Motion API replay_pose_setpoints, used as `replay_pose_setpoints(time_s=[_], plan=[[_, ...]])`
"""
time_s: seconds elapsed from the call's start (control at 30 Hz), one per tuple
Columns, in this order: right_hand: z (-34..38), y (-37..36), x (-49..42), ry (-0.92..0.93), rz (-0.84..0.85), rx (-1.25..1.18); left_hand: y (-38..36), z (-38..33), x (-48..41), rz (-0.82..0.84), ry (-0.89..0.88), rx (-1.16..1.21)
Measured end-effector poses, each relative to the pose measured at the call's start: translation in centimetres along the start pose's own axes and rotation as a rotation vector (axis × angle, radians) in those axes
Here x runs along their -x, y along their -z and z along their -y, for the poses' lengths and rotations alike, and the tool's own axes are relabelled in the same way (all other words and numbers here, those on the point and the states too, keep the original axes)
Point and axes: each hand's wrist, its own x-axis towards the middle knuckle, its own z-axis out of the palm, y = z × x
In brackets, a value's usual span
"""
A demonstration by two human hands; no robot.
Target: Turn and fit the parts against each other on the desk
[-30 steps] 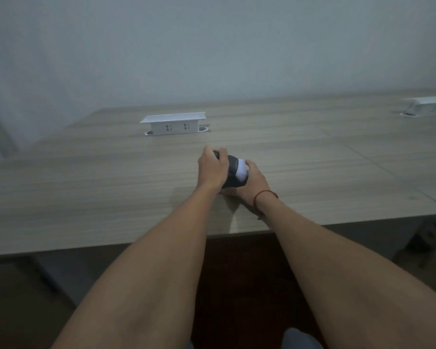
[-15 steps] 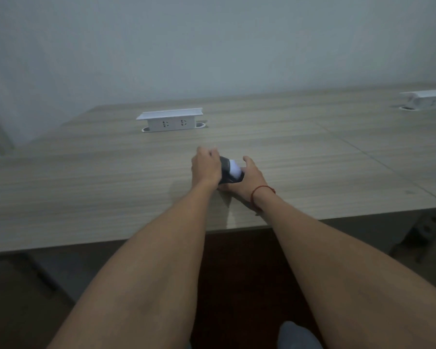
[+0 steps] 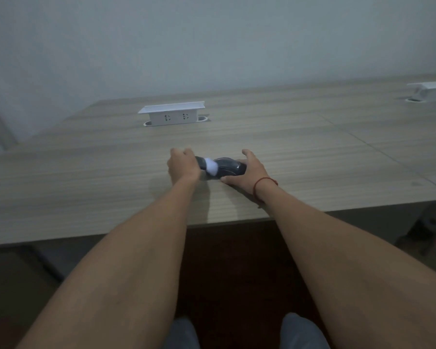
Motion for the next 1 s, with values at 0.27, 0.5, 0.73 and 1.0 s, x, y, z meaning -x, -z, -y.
replay_pose_setpoints(time_s=[0.27,0.5,0.73,1.0], plan=[[0.0,0.0,0.0,0.047,-0.01,0.053,-1.4,-0.9,1.5,0.148,-0.178,0.138],[0.2,0.0,0.0,0.052,-0.006,0.109,-0.2,0.1,0.6,0.002,-0.114,0.101],[0.1,-0.1,0.1,0.036,-0.006,0.072,-1.7,0.4,2.9,0.144,-0.434,0.113],[0.5,-0.2,-0.4,-0.006,0.072,0.16,0.1,0.6,1.2,-0.019,-0.259,0.154]])
